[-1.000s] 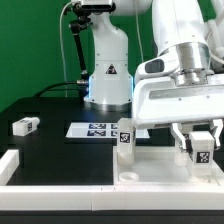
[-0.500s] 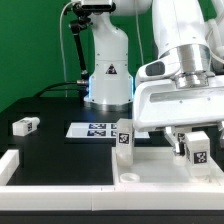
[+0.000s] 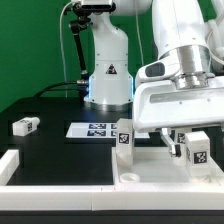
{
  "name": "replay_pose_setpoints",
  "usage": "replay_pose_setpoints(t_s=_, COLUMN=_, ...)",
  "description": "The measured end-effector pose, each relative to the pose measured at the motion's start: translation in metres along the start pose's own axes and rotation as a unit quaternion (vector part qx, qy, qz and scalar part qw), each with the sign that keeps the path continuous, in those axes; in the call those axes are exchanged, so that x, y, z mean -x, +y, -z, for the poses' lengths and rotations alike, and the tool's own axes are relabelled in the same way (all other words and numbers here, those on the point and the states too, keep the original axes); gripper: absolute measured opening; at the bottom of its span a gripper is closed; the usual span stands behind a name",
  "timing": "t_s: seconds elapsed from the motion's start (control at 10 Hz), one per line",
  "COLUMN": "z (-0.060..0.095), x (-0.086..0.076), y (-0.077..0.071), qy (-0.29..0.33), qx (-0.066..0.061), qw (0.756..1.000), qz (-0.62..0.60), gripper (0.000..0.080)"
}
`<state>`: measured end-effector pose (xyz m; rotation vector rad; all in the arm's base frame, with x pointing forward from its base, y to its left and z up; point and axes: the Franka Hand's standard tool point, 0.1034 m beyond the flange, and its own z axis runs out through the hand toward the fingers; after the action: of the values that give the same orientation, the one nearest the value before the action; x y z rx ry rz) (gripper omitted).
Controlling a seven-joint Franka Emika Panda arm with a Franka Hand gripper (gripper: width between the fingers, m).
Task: Assemble square table
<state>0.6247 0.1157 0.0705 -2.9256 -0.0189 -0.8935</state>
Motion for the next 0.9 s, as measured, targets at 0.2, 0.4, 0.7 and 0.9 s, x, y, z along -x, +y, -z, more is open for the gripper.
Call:
replay_pose_setpoints(t_s=0.2, z=-0.001, x=0.001, y=-0.001, qy=-0.011, qx=-0.004, qw=1.000, qz=-0.003, gripper=0.0649)
replay_pose_setpoints(t_s=0.4, z=0.011, x=-0.015, y=-0.006, qy=-0.090, qx=-0.040, qw=0.995, qz=-0.026, gripper=0.0649)
replay_pose_setpoints(t_s=0.7, z=0.005, x=-0.011, y=-0.002, qy=-0.185, qx=-0.061, qw=0.980, qz=-0.035, gripper=0.0649)
replay_pose_setpoints(t_s=0.9, z=0.003, x=-0.016, y=0.010, qy=-0.245, qx=-0.058, qw=0.967, qz=-0.045, gripper=0.0649)
